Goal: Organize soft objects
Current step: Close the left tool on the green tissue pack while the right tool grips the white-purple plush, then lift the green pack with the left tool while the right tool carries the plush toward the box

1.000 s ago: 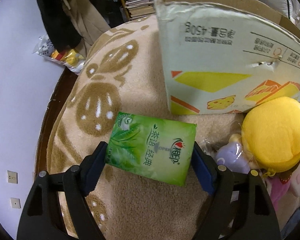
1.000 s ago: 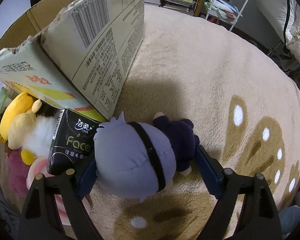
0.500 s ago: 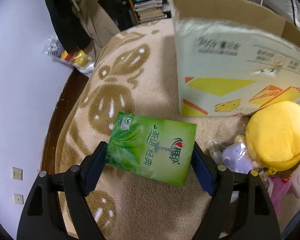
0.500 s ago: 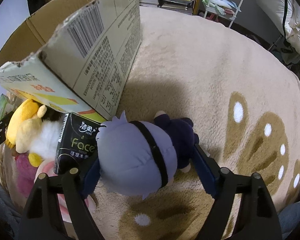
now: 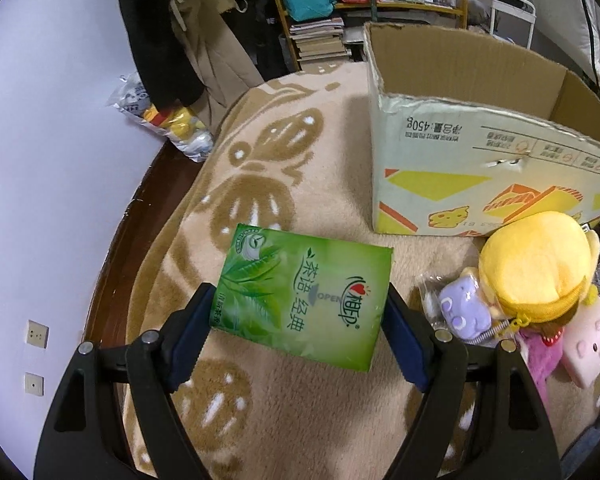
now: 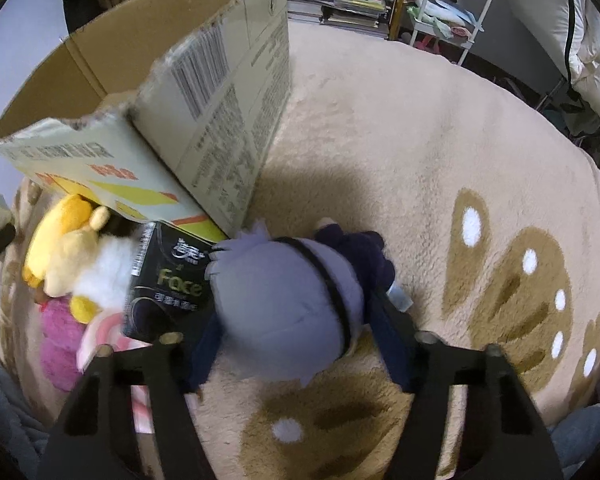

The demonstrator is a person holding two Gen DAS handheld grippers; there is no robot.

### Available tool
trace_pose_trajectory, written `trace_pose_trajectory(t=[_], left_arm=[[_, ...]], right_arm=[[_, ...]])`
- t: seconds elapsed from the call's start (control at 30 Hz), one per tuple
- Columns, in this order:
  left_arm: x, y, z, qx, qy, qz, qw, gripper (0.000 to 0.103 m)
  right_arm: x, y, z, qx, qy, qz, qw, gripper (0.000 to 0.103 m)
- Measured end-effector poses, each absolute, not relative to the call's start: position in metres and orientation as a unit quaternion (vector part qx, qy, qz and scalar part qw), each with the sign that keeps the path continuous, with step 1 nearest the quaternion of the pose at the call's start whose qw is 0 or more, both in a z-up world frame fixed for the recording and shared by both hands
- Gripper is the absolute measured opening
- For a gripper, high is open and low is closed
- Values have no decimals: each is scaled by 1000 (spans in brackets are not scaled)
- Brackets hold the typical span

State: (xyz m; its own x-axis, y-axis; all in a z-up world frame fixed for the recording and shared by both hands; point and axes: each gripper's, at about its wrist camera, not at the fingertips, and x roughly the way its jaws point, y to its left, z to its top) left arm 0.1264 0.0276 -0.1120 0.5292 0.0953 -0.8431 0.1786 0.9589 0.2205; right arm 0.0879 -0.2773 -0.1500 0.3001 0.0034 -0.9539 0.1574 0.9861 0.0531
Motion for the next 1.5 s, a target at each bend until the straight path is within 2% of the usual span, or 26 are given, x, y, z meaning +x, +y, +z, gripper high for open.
trace_pose_trajectory(t=[0.33, 0.63, 0.93, 1.03, 1.5], left_arm=[[106, 29, -90, 135, 462, -10, 877, 80], [85, 21, -63, 148, 414, -15, 898, 80], [62, 3, -17, 147, 337, -36, 929, 80], [58, -6, -3, 155, 316, -40, 935, 80], [79, -38, 64, 157, 244, -59, 955, 80]], right_arm=[[79, -266, -141, 42, 575, -54, 815, 62], [48, -258, -86, 34, 508, -52, 859, 62], [26, -258, -21, 31, 400, -34, 915, 62], [26, -256, 1, 25, 366, -26, 930, 62], [72, -227, 60, 26, 302, 8, 953, 63]])
